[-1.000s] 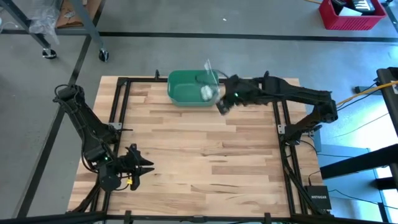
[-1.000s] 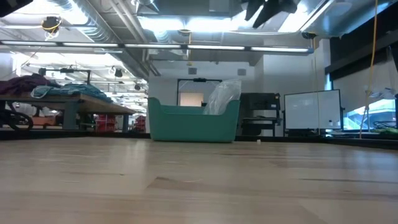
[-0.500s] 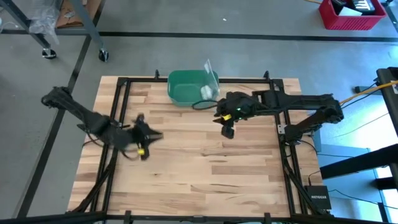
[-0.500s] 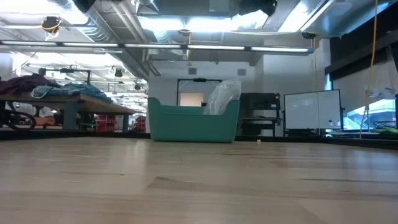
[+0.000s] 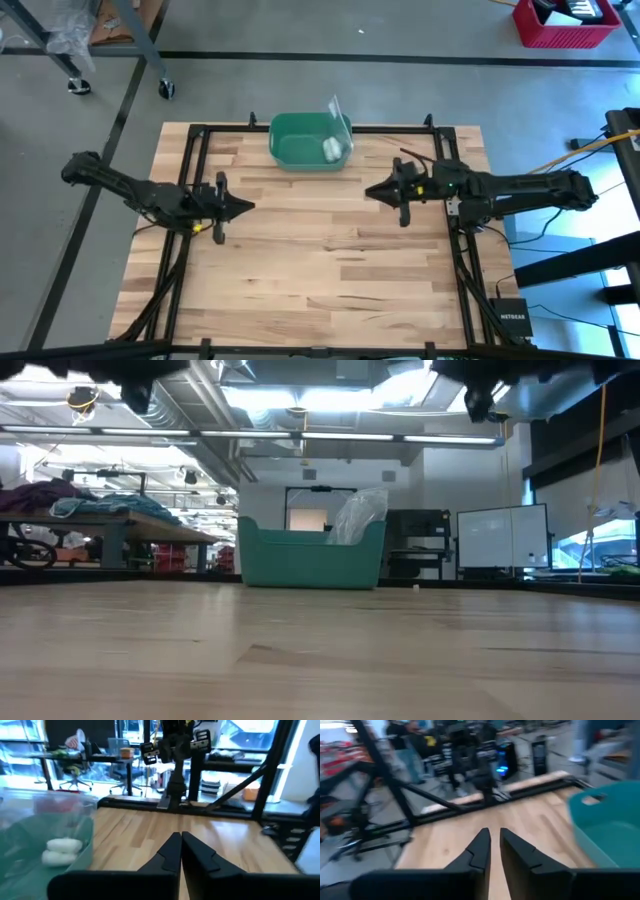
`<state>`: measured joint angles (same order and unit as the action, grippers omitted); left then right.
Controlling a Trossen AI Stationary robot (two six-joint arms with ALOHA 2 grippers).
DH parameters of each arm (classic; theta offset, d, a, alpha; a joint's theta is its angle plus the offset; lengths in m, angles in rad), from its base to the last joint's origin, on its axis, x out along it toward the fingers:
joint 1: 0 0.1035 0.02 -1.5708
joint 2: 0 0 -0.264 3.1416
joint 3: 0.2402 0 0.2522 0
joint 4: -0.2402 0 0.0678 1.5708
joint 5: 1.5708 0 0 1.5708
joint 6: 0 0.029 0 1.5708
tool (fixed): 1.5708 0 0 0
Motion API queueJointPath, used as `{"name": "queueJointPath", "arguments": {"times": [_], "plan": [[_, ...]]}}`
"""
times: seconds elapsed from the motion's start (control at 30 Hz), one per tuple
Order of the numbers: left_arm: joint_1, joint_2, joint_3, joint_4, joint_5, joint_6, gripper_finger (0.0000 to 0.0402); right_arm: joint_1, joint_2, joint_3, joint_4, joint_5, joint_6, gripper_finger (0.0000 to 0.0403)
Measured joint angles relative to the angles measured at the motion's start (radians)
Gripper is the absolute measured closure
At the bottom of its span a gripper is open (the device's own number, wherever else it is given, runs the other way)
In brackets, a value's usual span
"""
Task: Roll bandage
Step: Return to Home Position
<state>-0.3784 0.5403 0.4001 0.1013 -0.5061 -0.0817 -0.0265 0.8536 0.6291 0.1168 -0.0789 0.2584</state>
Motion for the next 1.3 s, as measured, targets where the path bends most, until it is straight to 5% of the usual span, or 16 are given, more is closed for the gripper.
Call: {"name": "queueJointPath", "arguments": {"times": [0.2,0.5,1.0,1.3], "plan": [[0.026,0.004,-0.097,0.044,-0.013,-0.040,0.0388,0.000,-0.044,-0.100,-0.010,0.116,0.047,0.0352],[0.058,-0.050,-0.274,0.179,0.039,-0.047,0.0398,0.000,-0.074,-0.258,0.142,0.010,-0.066,0.0352],[0.058,-0.210,-0.390,0.217,0.020,-0.019,0.0400,-0.007,-0.603,-0.617,0.241,0.088,-0.049,0.0352],[0.064,-0.295,-0.390,0.111,0.016,-0.036,0.0401,-0.007,-0.852,-0.618,0.060,0.096,-0.106,0.0352]]}}
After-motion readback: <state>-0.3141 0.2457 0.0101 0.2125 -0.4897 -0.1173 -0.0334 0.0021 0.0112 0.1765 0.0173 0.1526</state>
